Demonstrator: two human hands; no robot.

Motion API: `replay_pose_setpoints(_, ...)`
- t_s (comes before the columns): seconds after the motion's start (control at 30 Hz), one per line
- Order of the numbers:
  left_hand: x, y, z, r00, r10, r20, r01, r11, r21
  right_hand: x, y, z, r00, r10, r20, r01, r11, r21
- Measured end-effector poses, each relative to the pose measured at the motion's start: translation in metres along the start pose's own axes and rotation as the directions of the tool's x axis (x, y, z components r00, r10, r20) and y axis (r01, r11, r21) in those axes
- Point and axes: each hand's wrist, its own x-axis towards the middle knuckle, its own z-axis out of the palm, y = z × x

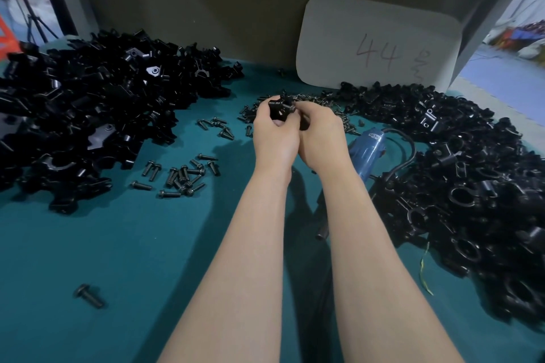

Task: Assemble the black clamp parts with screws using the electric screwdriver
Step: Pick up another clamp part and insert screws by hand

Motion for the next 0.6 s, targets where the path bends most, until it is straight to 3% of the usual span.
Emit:
replay_pose_setpoints(0.17,0.0,0.0,-0.001,1.0,-0.026,0.001,0.026,0.999,0.018,-0.002,-0.002,-0.003,1.0,0.014,0.021,-0.013,1.0,-0.004)
replay_pose_setpoints(0.33,0.001,-0.002,-0.004,0.997,-0.065,-0.044,0.068,0.995,0.069,0.002,-0.004,-0.02,0.97,0.041,0.24,-0.017,0.995,-0.103)
replay_pose_setpoints(0.47,0.002,-0.005,-0.005,0.992,-0.092,-0.085,0.104,0.984,0.143,0.007,-0.01,-0.03,0.992,0.005,0.126,-0.003,1.0,-0.017)
replay_pose_setpoints(0.6,0.001,-0.005,-0.003,0.998,-0.033,-0.051,0.045,0.965,0.258,0.005,-0.013,-0.023,0.997,0.01,0.079,-0.009,1.0,-0.017)
